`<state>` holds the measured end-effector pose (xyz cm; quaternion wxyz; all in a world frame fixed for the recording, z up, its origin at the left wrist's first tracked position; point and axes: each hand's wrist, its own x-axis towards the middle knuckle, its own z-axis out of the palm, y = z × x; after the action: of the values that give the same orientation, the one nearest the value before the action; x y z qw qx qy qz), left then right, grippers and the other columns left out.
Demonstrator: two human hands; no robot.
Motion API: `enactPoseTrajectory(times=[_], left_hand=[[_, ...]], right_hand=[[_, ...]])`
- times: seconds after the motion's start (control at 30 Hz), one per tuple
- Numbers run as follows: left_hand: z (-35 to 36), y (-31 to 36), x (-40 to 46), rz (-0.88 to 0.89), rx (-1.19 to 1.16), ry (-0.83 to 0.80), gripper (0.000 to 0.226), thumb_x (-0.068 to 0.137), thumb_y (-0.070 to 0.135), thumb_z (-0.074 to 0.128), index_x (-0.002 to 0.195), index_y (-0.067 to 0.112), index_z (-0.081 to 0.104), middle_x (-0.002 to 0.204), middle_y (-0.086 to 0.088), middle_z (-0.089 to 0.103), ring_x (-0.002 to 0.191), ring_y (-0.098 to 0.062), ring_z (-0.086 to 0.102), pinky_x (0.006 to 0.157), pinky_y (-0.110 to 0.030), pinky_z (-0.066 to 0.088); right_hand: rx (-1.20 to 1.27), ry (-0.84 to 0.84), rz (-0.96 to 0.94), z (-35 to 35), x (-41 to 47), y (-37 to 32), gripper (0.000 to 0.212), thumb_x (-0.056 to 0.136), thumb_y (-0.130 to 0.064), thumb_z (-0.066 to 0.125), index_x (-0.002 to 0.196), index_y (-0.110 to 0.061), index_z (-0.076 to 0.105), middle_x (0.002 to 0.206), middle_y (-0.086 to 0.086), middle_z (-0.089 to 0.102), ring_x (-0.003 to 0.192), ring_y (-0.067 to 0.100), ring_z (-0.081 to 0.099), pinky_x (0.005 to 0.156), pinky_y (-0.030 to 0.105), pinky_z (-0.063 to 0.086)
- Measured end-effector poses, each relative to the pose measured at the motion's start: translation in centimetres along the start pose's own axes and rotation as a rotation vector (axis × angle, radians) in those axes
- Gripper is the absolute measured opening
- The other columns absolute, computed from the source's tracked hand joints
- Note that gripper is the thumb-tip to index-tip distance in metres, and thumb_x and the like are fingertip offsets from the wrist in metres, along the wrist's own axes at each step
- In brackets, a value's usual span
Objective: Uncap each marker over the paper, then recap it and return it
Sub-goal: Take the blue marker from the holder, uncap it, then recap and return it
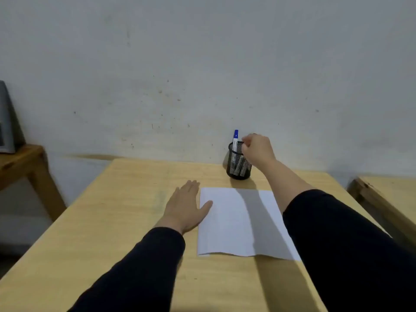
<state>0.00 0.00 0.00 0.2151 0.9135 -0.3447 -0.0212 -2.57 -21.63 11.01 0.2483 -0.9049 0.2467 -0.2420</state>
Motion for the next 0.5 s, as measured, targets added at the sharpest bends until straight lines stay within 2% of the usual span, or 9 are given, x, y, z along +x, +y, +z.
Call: enactPoseTrajectory(times=[0.1, 0.17, 0.23, 0.27, 0.3, 0.4, 0.5], left_hand=[[0.9, -1.0, 0.3, -0.023, 0.017, -0.012, 0.08, 0.091, 0.061, 0.036, 0.153, 0.016, 0.011, 0.162, 0.003, 0.008, 0.149, -0.01, 0.002, 0.122, -0.035, 0.0], [1.2, -1.4, 0.5, -0.024, 0.016, -0.018, 0.081, 0.09, 0.062, 0.037, 0.153, 0.017, 0.012, 0.162, 0.005, 0.007, 0.148, -0.008, 0.002, 0.122, -0.035, -0.001], [1.2, -1.3, 0.8, -0.018, 0.022, -0.013, 0.081, 0.089, 0.063, 0.038, 0.152, 0.018, 0.016, 0.162, 0.005, 0.007, 0.148, -0.008, 0.002, 0.122, -0.035, -0.001], [1.2, -1.5, 1.0, -0.011, 0.032, 0.0, 0.081, 0.088, 0.063, 0.038, 0.152, 0.018, 0.017, 0.162, 0.005, 0.007, 0.148, -0.008, 0.002, 0.122, -0.035, -0.001], [1.2, -1.5, 1.1, -0.012, 0.036, 0.002, 0.081, 0.088, 0.063, 0.038, 0.151, 0.018, 0.018, 0.162, 0.006, 0.007, 0.148, -0.007, 0.002, 0.122, -0.035, -0.001], [1.4, -1.6, 1.1, -0.018, 0.033, 0.002, 0.081, 0.087, 0.064, 0.04, 0.151, 0.019, 0.019, 0.162, 0.006, 0.008, 0.148, -0.007, 0.002, 0.121, -0.034, -0.001], [1.4, -1.7, 1.1, -0.02, 0.029, 0.002, 0.082, 0.086, 0.064, 0.04, 0.151, 0.019, 0.019, 0.162, 0.006, 0.008, 0.148, -0.006, 0.003, 0.121, -0.034, -0.001]], right_hand=[[0.051, 0.05, 0.086, 0.7, 2.0, -0.6, 0.035, 0.091, -0.007, 0.046, 0.123, -0.002, 0.061, 0.127, 0.015, 0.062, 0.116, 0.029, 0.058, 0.097, 0.033, 0.045], [0.051, 0.042, 0.157, 1.4, 3.0, -0.9, 0.03, 0.091, -0.004, 0.048, 0.116, 0.0, 0.063, 0.117, 0.013, 0.064, 0.109, 0.029, 0.06, 0.09, 0.035, 0.049], [0.018, 0.025, 0.185, 2.3, 4.1, -0.8, 0.019, 0.089, -0.005, 0.052, 0.101, -0.002, 0.066, 0.094, 0.012, 0.06, 0.091, 0.031, 0.061, 0.068, 0.03, 0.05], [-0.012, 0.024, 0.193, 2.7, 4.4, -0.8, 0.013, 0.089, -0.008, 0.054, 0.093, -0.004, 0.065, 0.087, 0.012, 0.057, 0.081, 0.03, 0.058, 0.055, 0.026, 0.044], [-0.033, 0.03, 0.203, 3.2, 4.8, -0.7, 0.011, 0.089, -0.011, 0.056, 0.089, -0.004, 0.064, 0.084, 0.012, 0.056, 0.075, 0.028, 0.055, 0.049, 0.025, 0.037], [-0.057, 0.032, 0.235, 4.4, 5.3, -0.6, 0.015, 0.089, -0.012, 0.059, 0.096, 0.0, 0.064, 0.084, 0.011, 0.055, 0.074, 0.025, 0.053, 0.058, 0.028, 0.038], [-0.053, 0.05, 0.241, 5.1, 5.4, -0.7, 0.018, 0.088, -0.011, 0.06, 0.101, 0.001, 0.063, 0.089, 0.013, 0.06, 0.079, 0.027, 0.058, 0.063, 0.028, 0.039]])
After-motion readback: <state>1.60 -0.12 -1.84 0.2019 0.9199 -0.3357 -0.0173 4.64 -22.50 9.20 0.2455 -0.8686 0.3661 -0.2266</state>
